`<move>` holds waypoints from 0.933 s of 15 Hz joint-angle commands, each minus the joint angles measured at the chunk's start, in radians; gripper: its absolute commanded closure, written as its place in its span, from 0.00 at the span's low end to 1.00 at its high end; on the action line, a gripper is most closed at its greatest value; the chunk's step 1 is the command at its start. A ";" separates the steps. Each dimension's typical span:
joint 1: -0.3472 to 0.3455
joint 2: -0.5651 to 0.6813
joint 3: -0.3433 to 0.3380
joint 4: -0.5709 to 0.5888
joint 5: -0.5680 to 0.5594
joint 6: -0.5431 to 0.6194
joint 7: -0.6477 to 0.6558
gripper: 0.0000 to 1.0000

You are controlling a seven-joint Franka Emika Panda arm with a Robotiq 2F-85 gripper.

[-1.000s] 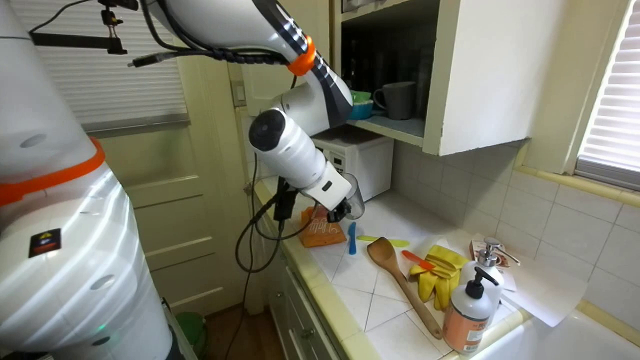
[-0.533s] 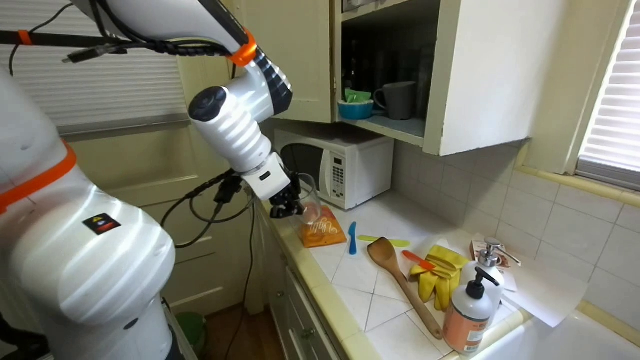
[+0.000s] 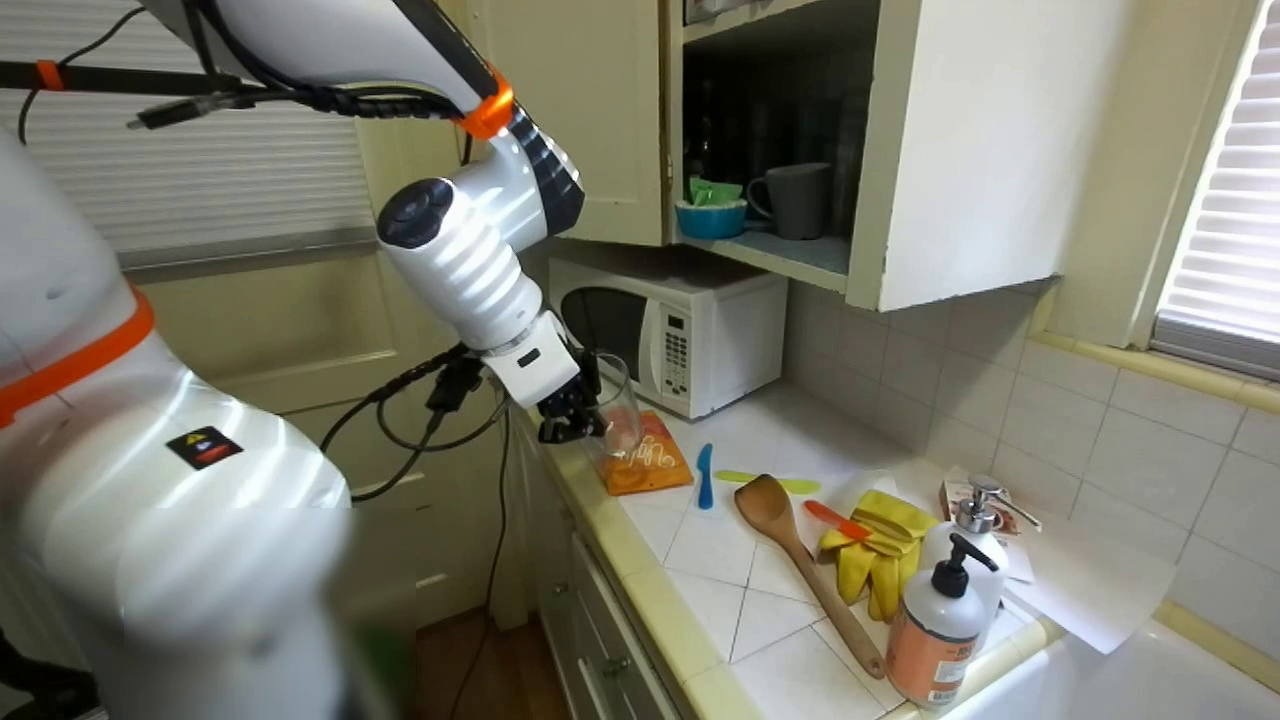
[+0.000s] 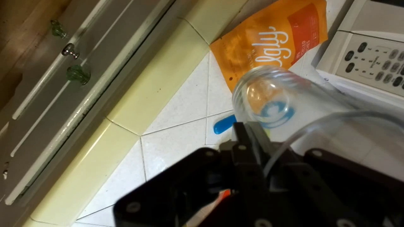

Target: Put the glass in front of the wooden spoon

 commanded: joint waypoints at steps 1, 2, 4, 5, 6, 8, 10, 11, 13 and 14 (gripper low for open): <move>0.000 0.000 0.000 0.000 0.000 0.000 0.000 0.93; 0.000 0.000 0.000 0.000 0.000 0.000 0.000 0.93; -0.006 -0.034 0.038 -0.035 -0.137 0.035 0.189 0.98; -0.024 -0.047 0.018 -0.031 -0.006 0.044 0.057 0.98; -0.004 -0.053 0.001 -0.051 0.007 0.066 0.097 0.98; 0.071 -0.010 -0.081 -0.029 -0.004 0.104 0.172 0.98; 0.134 -0.021 -0.169 -0.037 -0.001 0.114 0.209 0.98; 0.164 -0.036 -0.216 -0.037 -0.002 0.117 0.224 0.98; 0.226 -0.076 -0.315 -0.034 -0.003 0.133 0.243 0.98; 0.269 -0.095 -0.369 -0.033 -0.004 0.152 0.254 0.98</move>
